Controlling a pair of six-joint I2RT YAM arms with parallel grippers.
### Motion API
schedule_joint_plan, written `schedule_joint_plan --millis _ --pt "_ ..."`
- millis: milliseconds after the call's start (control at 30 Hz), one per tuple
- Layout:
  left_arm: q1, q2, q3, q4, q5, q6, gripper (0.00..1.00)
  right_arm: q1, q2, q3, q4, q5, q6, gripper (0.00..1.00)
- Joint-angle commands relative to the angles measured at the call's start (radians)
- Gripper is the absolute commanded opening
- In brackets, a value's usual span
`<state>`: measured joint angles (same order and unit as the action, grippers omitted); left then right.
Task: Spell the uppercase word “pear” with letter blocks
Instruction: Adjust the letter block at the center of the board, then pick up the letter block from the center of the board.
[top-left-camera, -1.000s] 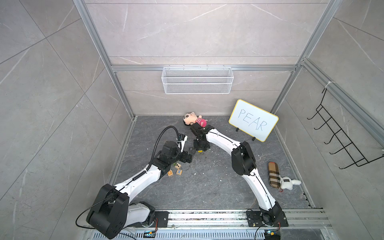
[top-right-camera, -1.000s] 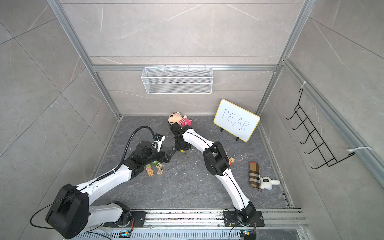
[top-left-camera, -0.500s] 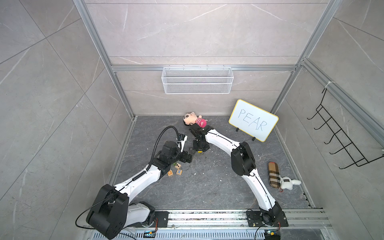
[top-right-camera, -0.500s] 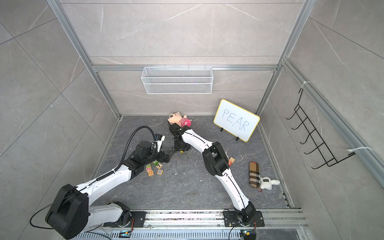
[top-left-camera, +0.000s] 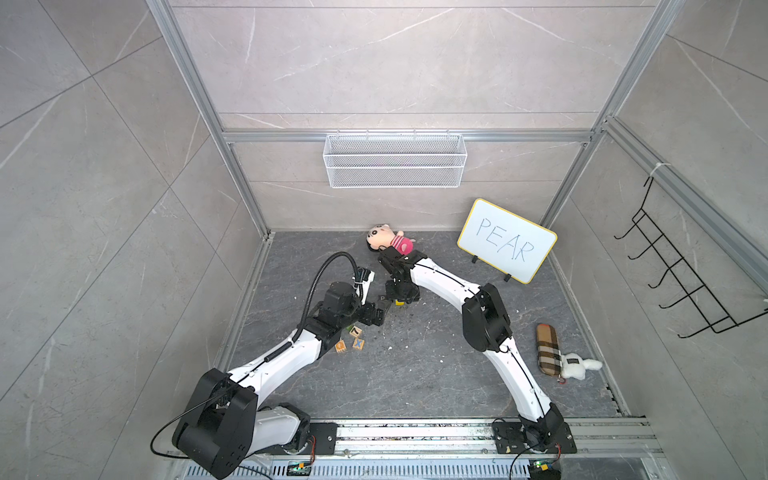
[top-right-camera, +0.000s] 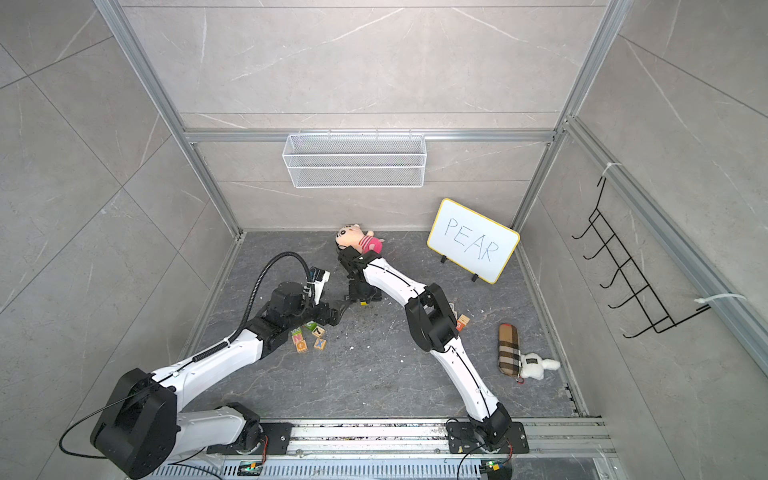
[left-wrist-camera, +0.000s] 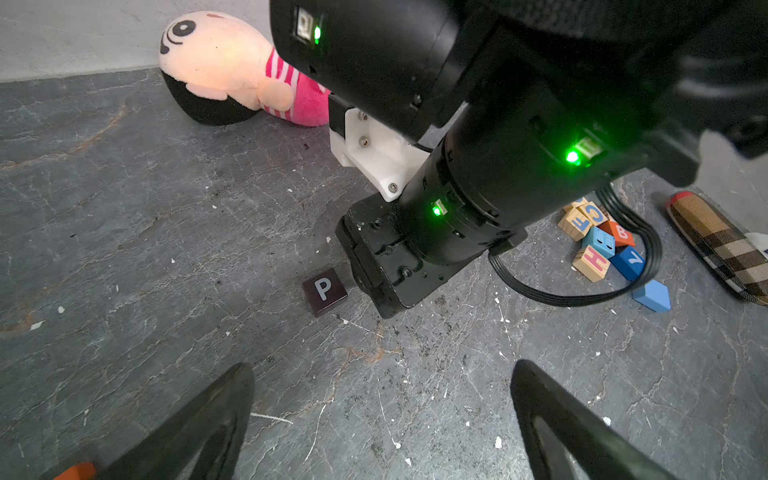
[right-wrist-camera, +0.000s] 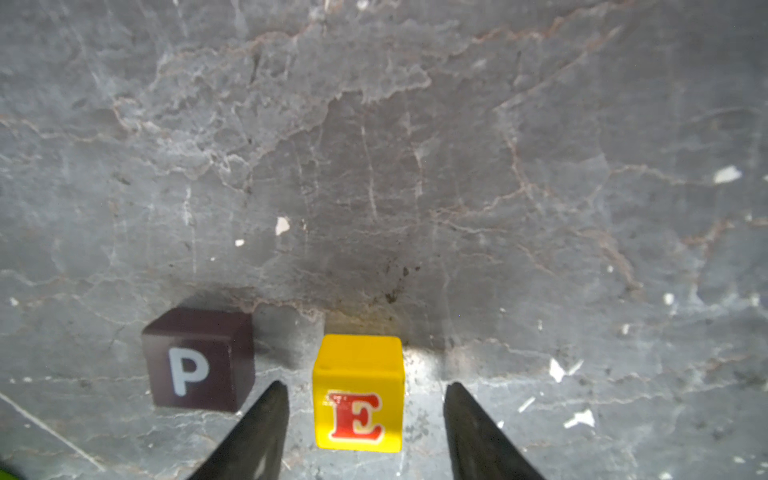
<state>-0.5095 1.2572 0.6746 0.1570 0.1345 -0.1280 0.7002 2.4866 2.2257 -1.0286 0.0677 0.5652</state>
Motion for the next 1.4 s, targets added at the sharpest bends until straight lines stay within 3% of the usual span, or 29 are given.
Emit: schedule_joint_plan --millis 0,267,567,900,1167,1367 --pt "0.006 -0.033 0.005 0.01 0.005 0.01 0.99 0.008 -0.053 0.02 -0.018 0.017 -0.014 0.66" --pt "0.006 -0.047 0.017 -0.009 0.02 0.005 0.99 0.007 -0.117 -0.023 0.007 0.015 -0.029 0.66" --pt "0.006 -0.066 0.032 -0.023 0.053 0.014 1.0 0.007 -0.284 -0.178 0.093 0.045 -0.068 0.7" --pt "0.006 -0.142 0.073 -0.083 0.06 0.007 1.0 0.007 -0.574 -0.514 0.34 0.062 -0.154 0.93" --pt "0.005 -0.161 0.12 -0.136 0.057 -0.017 1.0 0.026 -0.778 -0.789 0.58 -0.062 -0.296 0.99" --pt "0.006 -0.187 0.156 -0.245 -0.076 -0.054 1.0 0.068 -0.863 -0.949 0.738 -0.123 -0.388 0.99"
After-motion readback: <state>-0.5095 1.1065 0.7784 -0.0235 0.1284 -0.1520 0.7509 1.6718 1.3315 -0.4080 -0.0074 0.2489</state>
